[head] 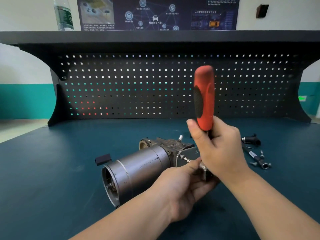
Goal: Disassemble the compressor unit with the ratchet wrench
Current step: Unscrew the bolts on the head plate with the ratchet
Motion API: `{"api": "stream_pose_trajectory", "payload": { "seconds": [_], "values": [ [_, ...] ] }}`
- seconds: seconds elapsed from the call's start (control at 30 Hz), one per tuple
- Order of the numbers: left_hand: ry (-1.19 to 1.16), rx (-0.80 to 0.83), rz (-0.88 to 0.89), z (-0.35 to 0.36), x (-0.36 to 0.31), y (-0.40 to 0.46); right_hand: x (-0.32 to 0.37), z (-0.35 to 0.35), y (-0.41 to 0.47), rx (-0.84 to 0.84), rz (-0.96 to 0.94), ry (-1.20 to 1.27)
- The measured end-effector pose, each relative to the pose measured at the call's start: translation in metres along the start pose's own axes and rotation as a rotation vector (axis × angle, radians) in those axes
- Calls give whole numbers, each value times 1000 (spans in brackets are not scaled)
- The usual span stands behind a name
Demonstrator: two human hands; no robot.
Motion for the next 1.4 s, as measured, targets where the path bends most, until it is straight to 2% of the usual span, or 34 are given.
{"api": "stream_pose_trajectory", "payload": {
  "seconds": [0.03,0.1,0.2,0.3,0.37,0.43,0.5,0.53,0.63,0.77,0.83,0.87,0.93,1.07,1.13,1.2,1.4],
  "values": [
    [0,2,0,0,0,0,3,2,-1,10,-32,-2],
    [8,-6,12,0,-1,2,-11,-4,-2,-49,84,58],
    [6,-16,23,0,-1,4,-62,-15,-12,-207,494,219],
    [-9,18,15,6,-2,2,-119,-23,-46,-376,964,225],
    [4,40,19,9,-3,1,-147,-16,-82,-421,1296,265],
    [32,38,20,8,-4,2,-157,-7,-101,-451,1455,371],
    [49,20,18,5,-3,2,-156,-7,-95,-416,1400,334],
    [55,6,15,3,-2,2,-151,-11,-83,-407,1303,298],
    [55,-28,11,-3,-1,1,-113,-21,-37,-360,870,247],
    [15,-9,30,-1,-3,0,-35,-9,0,-115,277,155],
    [14,-3,41,0,-3,0,-15,-1,-1,-37,130,95],
    [10,-15,43,-1,-4,1,-16,-2,-2,-50,137,93],
    [-5,-21,37,-1,-3,1,-41,-12,-4,-160,315,115],
    [-24,22,14,7,-3,1,-131,-23,-59,-357,1111,156],
    [11,23,16,7,-3,1,-146,-18,-88,-398,1353,219],
    [41,13,18,6,-2,0,-148,-17,-88,-390,1331,195],
    [-65,-127,122,-13,-15,0,-116,-23,-40,-332,924,166]
  ]
}}
Point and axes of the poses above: each hand's wrist, its own y-axis towards the middle knuckle, its own z-axis out of the palm, x = y × z, the point moved 10 cm from there along y, towards the middle knuckle, and after that the axes turned 3 degrees about y, right-handed, at the moved point
